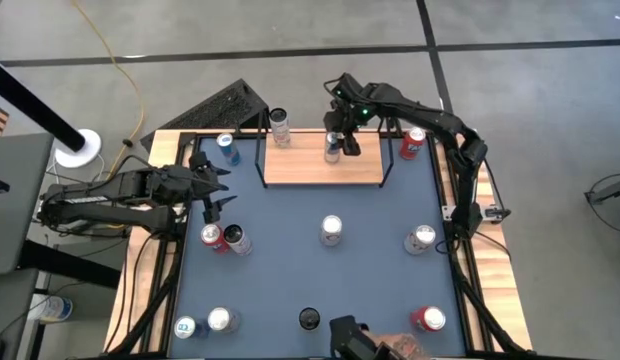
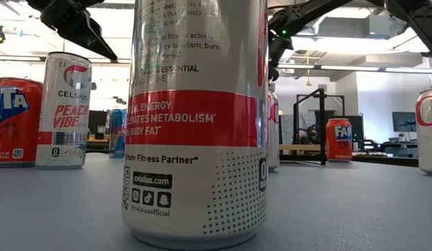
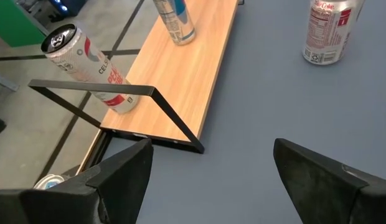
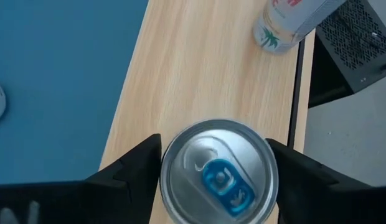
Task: Place canned beverage on shelf
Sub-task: Put the middle blue soda can on the shelf
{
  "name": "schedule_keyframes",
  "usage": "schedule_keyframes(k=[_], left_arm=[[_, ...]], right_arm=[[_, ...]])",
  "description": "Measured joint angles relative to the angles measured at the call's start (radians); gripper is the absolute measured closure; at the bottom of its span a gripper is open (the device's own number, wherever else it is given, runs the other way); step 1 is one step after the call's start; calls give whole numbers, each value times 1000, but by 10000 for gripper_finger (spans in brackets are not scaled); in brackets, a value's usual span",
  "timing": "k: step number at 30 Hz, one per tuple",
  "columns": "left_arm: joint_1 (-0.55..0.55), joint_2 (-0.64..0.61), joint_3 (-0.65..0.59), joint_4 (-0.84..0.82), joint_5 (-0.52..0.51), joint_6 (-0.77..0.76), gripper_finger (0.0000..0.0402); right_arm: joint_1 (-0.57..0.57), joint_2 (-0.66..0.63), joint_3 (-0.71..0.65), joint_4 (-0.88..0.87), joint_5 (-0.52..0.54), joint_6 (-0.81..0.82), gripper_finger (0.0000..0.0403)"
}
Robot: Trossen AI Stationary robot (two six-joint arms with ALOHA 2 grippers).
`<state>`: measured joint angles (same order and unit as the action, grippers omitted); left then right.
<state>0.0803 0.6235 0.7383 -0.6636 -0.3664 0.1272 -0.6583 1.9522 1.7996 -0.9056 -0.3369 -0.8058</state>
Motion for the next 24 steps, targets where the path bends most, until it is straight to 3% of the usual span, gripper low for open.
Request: schedule_keyframes(k=[8,18,24], left_arm=[[0,0,0,0,0,0,79],[0,0,0,0,1,0,79],[0,0,0,0,1,0,79]], right_arm=[[4,-2,0,4,38,27,208],[40,0,-2,104,60,147,198],[80,0,-2,251,55,217,199]])
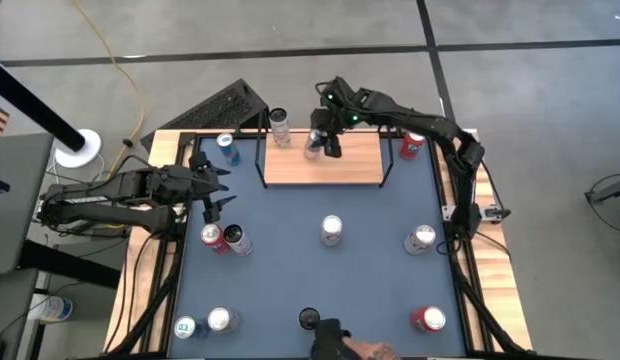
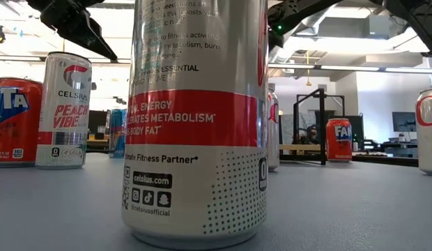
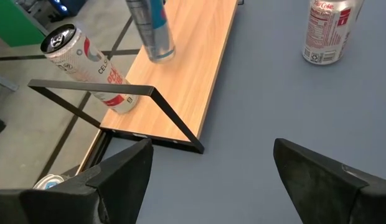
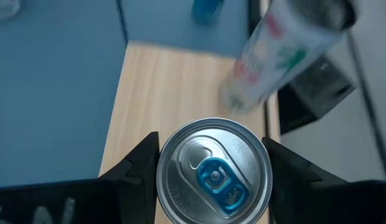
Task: Place canned beverage on shelf
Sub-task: Put the middle blue soda can on the shelf
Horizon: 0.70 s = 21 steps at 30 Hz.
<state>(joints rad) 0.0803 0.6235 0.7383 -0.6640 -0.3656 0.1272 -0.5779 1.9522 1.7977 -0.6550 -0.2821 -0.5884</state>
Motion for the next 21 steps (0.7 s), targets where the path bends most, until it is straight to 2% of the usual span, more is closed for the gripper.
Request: schedule_keyframes(k=[4,16,21], left_arm=[[0,0,0,0,0,-3,79],[0,0,0,0,0,-6,79],[0,0,0,0,0,-7,79]], right_arm=[[10,0,0,11,-1,35,199],[-18,1,0,-149,49,67,198],[-21,1,0,-154,49,65,175]])
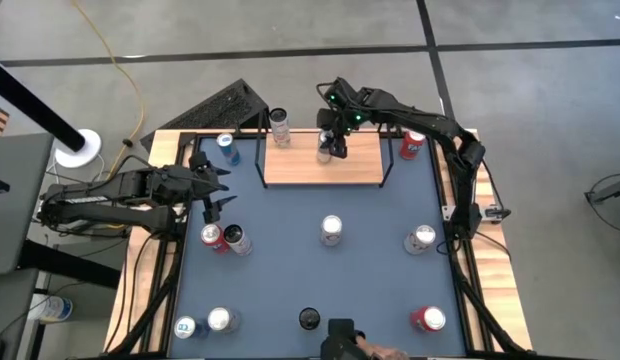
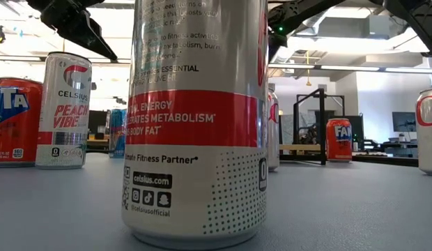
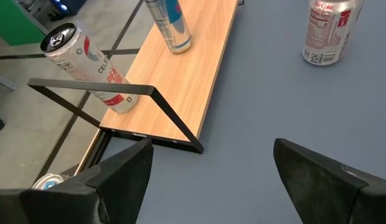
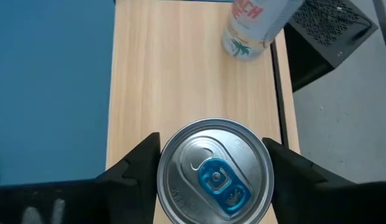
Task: Place canned beverage on shelf
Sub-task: Put the middle blue soda can on the shelf
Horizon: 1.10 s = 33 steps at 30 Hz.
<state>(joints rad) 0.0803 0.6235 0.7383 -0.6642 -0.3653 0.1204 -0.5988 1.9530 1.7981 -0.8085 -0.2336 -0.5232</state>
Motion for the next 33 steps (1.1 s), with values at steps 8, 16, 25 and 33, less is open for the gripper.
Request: schedule_keyframes(k=[8,16,25,33], left_arm=[[0,0,0,0,0,0,79],[0,0,0,-1,0,0,79],[0,0,0,-6,0,0,79],[0,0,-22,8,-15,0,79]], right_arm=[[0,-1,1,-2,-4,0,135],[0,-1,8,50,-4,-11,131],[1,-2,129,30,-113,-90,131],[-6,-37,216,-99,-172,-254,136]])
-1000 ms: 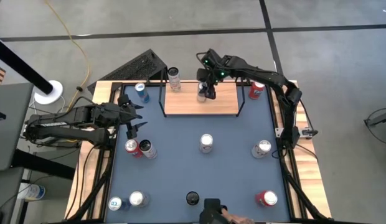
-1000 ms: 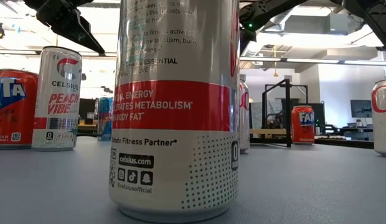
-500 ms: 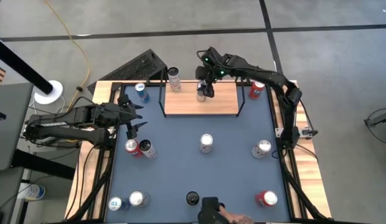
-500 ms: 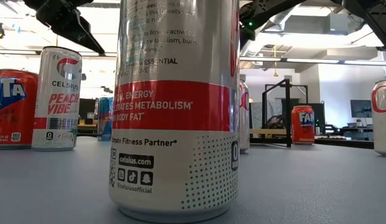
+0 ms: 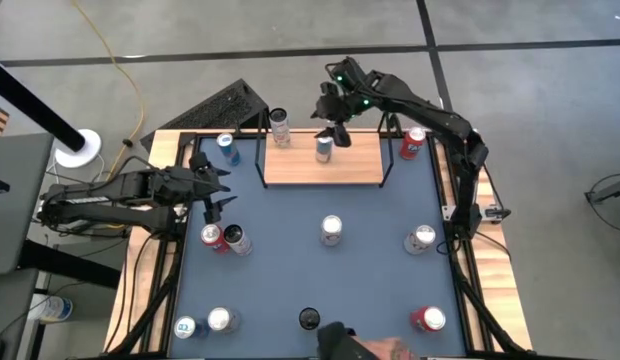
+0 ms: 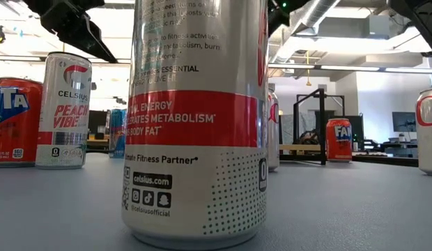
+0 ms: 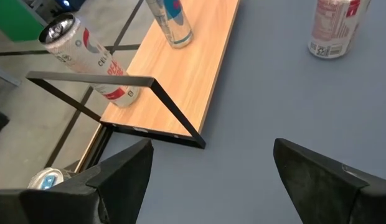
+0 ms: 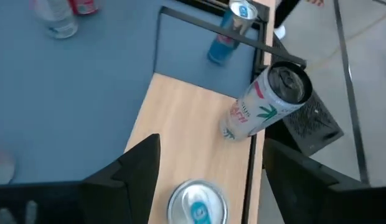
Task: Place canned beverage on shelf
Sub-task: Put the middle blue soda can on the shelf
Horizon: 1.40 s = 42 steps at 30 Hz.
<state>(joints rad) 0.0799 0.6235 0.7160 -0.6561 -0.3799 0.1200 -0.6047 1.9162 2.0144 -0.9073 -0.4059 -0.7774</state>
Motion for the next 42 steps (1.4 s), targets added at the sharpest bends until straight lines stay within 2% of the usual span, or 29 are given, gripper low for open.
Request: schedule_keyframes(k=[3,7,11,14,18,21,28,37,42], left_arm=[[0,1,-2,-2,0,0,79],[0,-1,-2,-1,0,2,79],[0,-2,-2,8,-1,12,79],[0,-2,-2,9,-1,15,79],[0,-2,-2,9,-1,15,79],[0,-2,-2,10,-1,18,79],[0,-2,-2,12,-2,26,79],[0,-2,-2,12,-1,26,79],[0,-2,-2,12,-1,26,79]], right_arm=[[-23,-28,2,-109,-79,-59,150],[-94,-41,3,-335,-297,-144,190],[-182,-43,-30,-491,-529,-275,256],[-227,-42,-90,-495,-610,-327,318],[-247,-42,-196,-376,-617,-323,391],[-237,-41,-276,-245,-605,-260,393],[-202,-41,-403,12,-497,-134,402],[-187,-1,-433,150,-425,-42,403],[-180,29,-433,161,-419,-26,403]])
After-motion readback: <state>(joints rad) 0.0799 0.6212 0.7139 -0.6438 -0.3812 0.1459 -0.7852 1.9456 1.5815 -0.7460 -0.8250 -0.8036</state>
